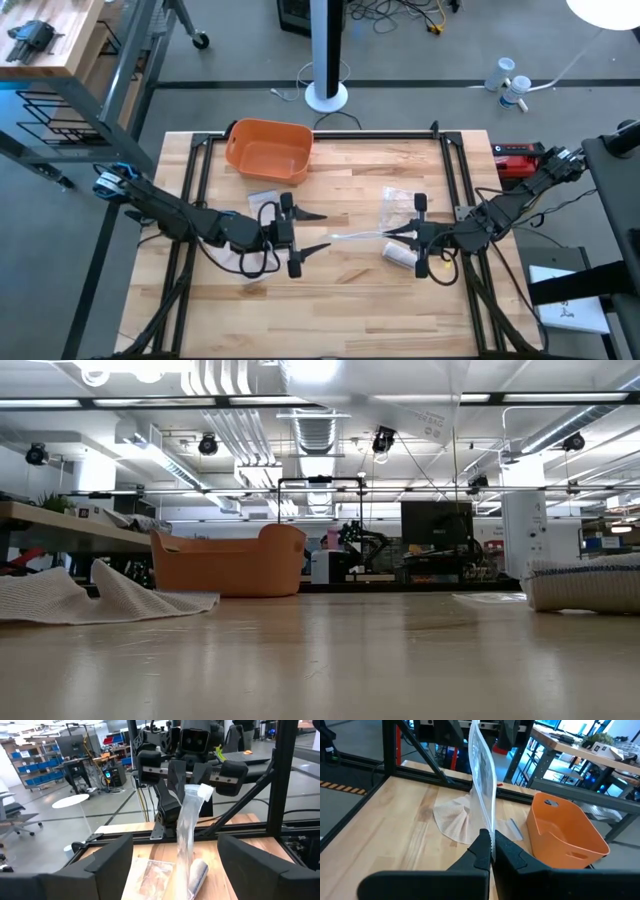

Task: Roll bandage
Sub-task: Put the white rolled bandage into the zip bag

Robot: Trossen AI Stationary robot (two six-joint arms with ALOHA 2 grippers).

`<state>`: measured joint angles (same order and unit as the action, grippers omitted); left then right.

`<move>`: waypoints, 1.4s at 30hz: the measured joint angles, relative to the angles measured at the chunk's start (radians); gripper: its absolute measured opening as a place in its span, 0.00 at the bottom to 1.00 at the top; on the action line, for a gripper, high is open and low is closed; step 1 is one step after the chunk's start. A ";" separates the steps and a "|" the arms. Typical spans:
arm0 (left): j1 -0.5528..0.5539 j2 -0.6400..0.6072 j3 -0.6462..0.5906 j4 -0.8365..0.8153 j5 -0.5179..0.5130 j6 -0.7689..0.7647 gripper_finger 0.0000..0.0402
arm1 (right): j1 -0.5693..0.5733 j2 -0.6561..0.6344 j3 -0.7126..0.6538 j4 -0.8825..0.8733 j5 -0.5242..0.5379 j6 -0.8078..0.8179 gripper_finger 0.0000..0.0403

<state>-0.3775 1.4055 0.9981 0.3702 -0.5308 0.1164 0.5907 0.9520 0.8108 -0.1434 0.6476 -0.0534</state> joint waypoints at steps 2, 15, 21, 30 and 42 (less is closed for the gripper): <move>0.000 0.000 0.000 0.015 0.000 0.008 0.72 | 0.000 0.000 0.000 0.000 0.000 -0.002 0.00; 0.012 0.069 0.000 0.228 0.074 0.111 0.64 | 0.000 0.005 0.001 0.001 0.005 -0.007 0.00; 0.014 0.069 0.000 0.240 0.087 0.111 0.50 | 0.000 0.005 0.001 0.001 0.006 0.004 0.00; 0.017 0.073 0.000 0.249 0.105 0.119 0.25 | -0.001 0.005 0.001 0.005 0.006 0.017 0.00; 0.019 0.088 0.000 0.288 0.105 0.138 0.02 | -0.001 0.005 0.001 0.004 0.005 0.020 0.00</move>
<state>-0.3580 1.4937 0.9985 0.6582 -0.4259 0.2542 0.5900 0.9573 0.8116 -0.1398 0.6526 -0.0334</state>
